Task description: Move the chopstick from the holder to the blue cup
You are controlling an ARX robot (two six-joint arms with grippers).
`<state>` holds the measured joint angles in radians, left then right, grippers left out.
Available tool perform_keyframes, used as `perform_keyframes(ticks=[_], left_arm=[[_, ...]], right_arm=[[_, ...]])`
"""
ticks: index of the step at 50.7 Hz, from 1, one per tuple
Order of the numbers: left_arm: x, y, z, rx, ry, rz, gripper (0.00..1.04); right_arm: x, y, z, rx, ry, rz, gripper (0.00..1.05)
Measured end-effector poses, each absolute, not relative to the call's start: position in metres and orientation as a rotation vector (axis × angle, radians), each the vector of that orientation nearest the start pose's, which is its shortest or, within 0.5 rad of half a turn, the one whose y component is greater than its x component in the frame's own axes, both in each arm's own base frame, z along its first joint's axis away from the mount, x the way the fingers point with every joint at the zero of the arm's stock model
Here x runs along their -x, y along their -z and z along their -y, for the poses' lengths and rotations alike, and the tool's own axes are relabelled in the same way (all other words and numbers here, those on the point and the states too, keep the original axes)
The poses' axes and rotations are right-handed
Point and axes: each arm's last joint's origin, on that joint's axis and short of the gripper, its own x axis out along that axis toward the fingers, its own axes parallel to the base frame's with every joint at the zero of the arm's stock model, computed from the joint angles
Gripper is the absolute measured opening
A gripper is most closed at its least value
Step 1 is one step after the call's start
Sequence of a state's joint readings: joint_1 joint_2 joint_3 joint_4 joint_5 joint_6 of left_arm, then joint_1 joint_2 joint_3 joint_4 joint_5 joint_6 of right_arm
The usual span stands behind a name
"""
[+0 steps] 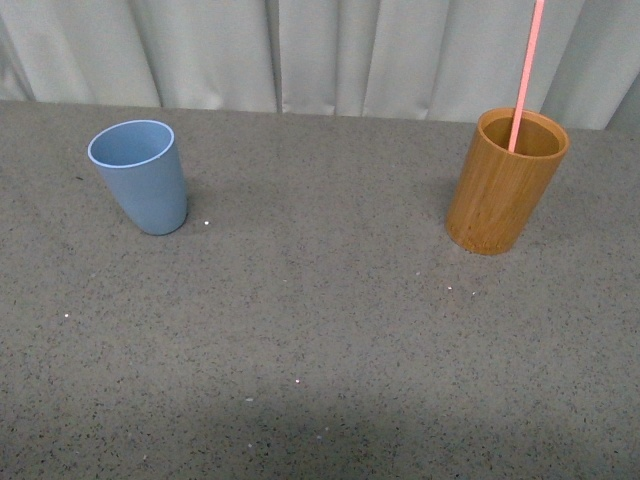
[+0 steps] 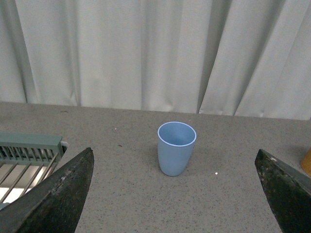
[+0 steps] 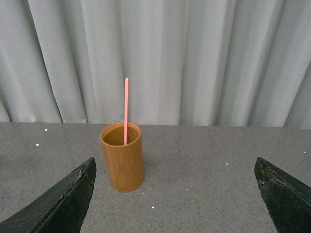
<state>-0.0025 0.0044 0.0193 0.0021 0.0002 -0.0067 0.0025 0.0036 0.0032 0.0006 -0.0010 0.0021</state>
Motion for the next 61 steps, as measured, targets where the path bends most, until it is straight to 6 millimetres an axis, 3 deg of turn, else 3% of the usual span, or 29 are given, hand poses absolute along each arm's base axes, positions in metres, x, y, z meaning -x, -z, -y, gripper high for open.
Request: perform_keyframes(ticks=[61], left_arm=[[-0.0968,-0.1699,0.0002,0.007,0.003,0.017,0.98]], right_arm=[[-0.0977,-0.1644,-0.0003,-0.002,-0.003,0.0,0.95]])
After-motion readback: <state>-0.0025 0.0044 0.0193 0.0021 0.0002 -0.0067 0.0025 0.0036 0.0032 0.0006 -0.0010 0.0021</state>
